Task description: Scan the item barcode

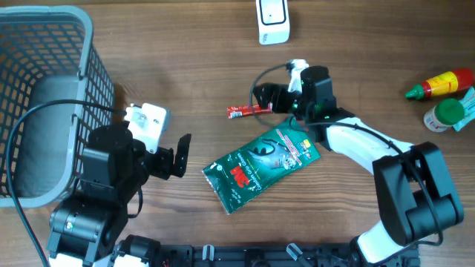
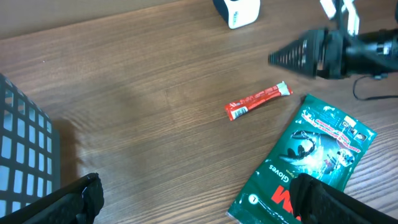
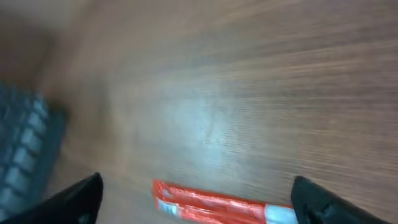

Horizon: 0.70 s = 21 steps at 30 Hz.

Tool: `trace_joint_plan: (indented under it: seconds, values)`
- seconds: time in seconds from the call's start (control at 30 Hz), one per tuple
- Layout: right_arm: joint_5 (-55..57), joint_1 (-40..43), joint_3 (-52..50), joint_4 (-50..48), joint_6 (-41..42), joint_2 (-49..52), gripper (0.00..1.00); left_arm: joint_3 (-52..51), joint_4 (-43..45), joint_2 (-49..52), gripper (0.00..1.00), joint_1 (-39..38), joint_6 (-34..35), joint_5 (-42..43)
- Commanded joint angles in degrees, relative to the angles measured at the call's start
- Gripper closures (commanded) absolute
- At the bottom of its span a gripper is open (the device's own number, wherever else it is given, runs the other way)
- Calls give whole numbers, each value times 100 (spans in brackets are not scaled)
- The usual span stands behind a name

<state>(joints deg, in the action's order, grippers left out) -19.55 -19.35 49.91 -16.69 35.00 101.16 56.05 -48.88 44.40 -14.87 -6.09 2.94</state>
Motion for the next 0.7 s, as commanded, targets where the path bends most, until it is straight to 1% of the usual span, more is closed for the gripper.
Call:
trace_joint_plan:
  seconds: [0.0,0.07,0.1,0.13,0.17,0.2,0.23,0.27,0.43,0.53,0.67]
  values:
    - [-931,-9,87,-586,2514,31,0,-4,13,-11,0,26,37,46]
    - [-1187,-9,87,-658,2494,31,0,-4,13,-11,0,26,37,46]
    - [-1182,-9,87,-708,2009,31,3,-4,13,-11,0,26,37,46]
    - [-1207,-13,87,-791,1231,31,7,-4,13,-11,0,26,37,46]
    - [-1204,-13,87,-761,413,31,7,-4,13,-11,0,26,37,46]
    - [-1198,-4,87,-612,-490,31,2,-4,13,-11,0,26,37,46]
    - [-1165,28,87,-461,-999,31,1,-4,13,-11,0,26,37,46]
    - [-1049,81,87,-299,-1241,31,0,-4,13,-11,0,26,37,46]
    - [-1121,520,87,166,-1482,48,0,-4,13,-11,0,26,37,46]
    - [-1843,549,144,181,-2374,52,0,-4,13,-11,0,26,37,46]
    - [-1755,551,203,651,-2463,52,0,-4,13,-11,0,26,37,46]
